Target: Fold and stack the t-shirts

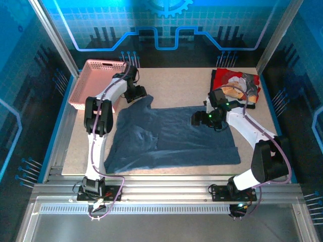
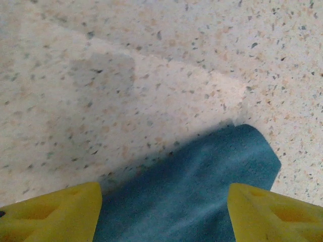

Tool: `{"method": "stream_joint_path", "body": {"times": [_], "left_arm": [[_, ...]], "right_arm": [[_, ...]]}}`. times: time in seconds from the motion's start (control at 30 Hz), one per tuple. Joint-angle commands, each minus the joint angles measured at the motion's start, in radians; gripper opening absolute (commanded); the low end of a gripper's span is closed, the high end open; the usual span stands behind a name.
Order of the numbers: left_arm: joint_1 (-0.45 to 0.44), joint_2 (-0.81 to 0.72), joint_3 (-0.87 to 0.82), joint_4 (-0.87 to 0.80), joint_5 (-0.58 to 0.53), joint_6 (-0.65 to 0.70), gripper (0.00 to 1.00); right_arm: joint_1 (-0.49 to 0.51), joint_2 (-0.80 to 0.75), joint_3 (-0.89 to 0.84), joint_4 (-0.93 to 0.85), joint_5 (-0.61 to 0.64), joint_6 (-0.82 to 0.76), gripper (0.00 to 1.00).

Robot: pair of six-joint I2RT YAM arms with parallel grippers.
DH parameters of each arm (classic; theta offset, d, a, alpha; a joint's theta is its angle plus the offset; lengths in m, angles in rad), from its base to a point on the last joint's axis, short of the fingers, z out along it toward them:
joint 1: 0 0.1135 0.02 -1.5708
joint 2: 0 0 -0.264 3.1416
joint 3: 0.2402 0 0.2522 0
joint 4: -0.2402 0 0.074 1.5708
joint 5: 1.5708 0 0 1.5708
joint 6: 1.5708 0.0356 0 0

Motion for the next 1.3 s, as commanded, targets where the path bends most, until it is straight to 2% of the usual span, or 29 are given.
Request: {"method": "stream_joint_path", "body": {"times": [0.0,0.23,0.37,0.5,0.67,0.73,0.93,1.27], "left_arm": [[0.003,0.040,0.066,-0.028,0.058,0.053,0.67],[0.005,0.087,0.085,-0.044,0.122,0.113,0.66],[0.005,0.105,0.081,-0.063,0.155,0.151,0.62],[0.007,0.097,0.042,-0.071,0.151,0.193,0.46],[0.014,0.072,0.020,-0.065,0.174,0.239,0.13],[0.025,0.050,0.004,-0.061,0.162,0.241,0.07],[0.089,-0.085,-0.124,0.003,0.082,0.246,0.02],[0.130,-0.165,-0.191,0.035,0.071,0.284,0.00]], "right_arm": [[0.008,-0.010,0.014,-0.012,0.015,-0.005,0.90],[-0.054,0.042,0.075,-0.024,0.087,-0.007,0.91],[-0.120,0.119,0.186,-0.049,0.125,-0.017,0.91],[-0.177,0.204,0.291,-0.057,0.114,-0.016,0.90],[-0.185,0.329,0.404,-0.082,0.128,-0.020,0.89],[-0.185,0.387,0.446,-0.107,0.126,-0.017,0.88],[-0.179,0.546,0.574,-0.173,0.175,-0.011,0.84],[-0.154,0.759,0.879,-0.288,0.306,-0.067,0.77]]}}
